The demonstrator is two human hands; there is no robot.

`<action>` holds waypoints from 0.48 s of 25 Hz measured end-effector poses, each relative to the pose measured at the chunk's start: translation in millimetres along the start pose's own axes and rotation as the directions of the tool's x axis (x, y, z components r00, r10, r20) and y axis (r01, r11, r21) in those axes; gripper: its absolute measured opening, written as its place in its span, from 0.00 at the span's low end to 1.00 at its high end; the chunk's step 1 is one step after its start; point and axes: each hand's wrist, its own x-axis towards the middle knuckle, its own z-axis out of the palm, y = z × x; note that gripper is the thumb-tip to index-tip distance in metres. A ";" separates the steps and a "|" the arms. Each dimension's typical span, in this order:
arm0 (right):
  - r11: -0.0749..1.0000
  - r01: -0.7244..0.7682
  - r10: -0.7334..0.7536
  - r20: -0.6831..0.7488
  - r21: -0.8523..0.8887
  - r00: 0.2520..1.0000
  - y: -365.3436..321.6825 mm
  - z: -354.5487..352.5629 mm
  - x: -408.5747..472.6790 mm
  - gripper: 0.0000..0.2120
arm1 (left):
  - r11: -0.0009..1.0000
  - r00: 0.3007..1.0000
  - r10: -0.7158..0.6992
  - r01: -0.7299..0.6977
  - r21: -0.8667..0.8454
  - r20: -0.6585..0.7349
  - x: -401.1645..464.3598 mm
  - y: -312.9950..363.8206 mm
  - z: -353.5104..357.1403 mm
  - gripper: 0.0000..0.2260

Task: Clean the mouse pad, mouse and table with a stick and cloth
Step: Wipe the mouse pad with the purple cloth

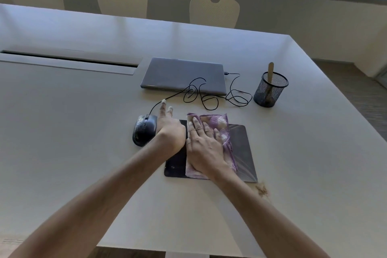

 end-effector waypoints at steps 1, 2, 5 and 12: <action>1.000 -0.020 0.020 -0.015 0.000 1.000 9.2 -0.4 -1.1 0.28 | 1.000 1.000 -0.005 0.005 0.025 0.003 0.4 1.6 -0.3 0.17; 0.999 -0.037 0.037 -0.022 0.001 0.999 18.4 -1.8 -2.0 0.28 | 0.999 1.000 -0.009 0.009 0.044 0.001 0.5 2.4 -0.2 0.17; 0.998 -0.070 0.071 -0.041 0.005 0.997 47.9 -10.7 -3.8 0.28 | 0.998 1.000 -0.004 0.004 0.063 -0.006 -1.9 0.8 1.4 0.18; 0.990 -0.120 0.127 -0.099 0.075 0.987 111.3 -37.8 -5.1 0.29 | 1.000 1.000 0.004 -0.004 0.024 0.010 -1.4 -4.3 3.2 0.18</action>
